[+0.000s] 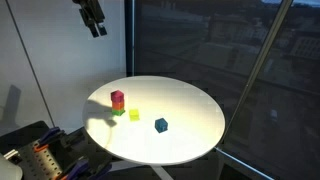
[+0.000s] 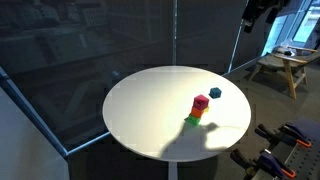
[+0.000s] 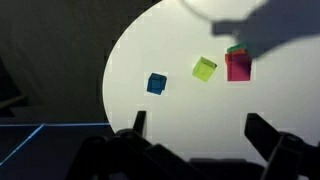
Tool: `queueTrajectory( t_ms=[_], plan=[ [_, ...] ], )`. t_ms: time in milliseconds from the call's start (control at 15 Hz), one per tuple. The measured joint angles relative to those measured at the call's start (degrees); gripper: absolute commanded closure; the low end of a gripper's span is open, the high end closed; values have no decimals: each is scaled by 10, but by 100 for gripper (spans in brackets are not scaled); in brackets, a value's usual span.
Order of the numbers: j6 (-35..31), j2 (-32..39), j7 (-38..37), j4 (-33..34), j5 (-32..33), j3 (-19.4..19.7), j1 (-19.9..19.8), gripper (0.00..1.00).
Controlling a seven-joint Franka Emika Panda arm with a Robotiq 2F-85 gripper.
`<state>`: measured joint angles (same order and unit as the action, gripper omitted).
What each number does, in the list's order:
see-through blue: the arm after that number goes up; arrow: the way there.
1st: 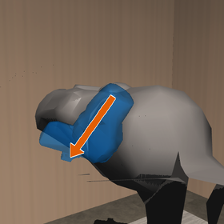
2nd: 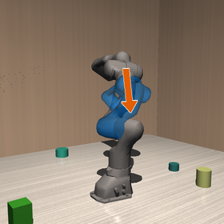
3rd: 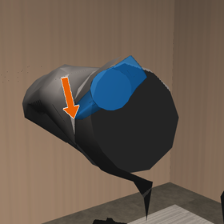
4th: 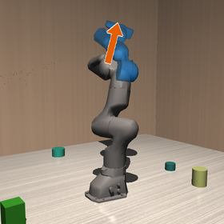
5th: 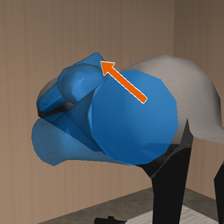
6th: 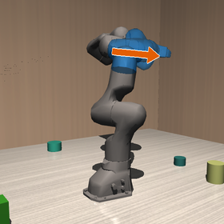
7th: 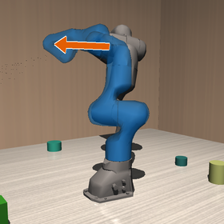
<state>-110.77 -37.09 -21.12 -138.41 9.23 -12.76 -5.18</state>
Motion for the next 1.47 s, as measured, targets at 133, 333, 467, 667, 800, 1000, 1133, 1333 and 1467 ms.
queueTrajectory(
  t_ms=[133, 333, 467, 667, 800, 1000, 1133, 1333, 1467],
  plan=[
    [0, 0, 0, 0, 0, 0, 0, 0],
    [0, 0, 0, 0, 0, 0, 0, 0],
    [0, 0, 0, 0, 0, 0, 0, 0],
    [0, 0, 0, 0, 0, 0, 0, 0],
    [0, 0, 0, 0, 0, 0, 0, 0],
    [0, 0, 0, 0, 0, 0, 0, 0],
    [0, 0, 0, 0, 0, 0, 0, 0],
    [0, 0, 0, 0, 0, 1, 3, 0],
    [1, 1, 0, 1, -1, 7, 9, 0]
  ],
)
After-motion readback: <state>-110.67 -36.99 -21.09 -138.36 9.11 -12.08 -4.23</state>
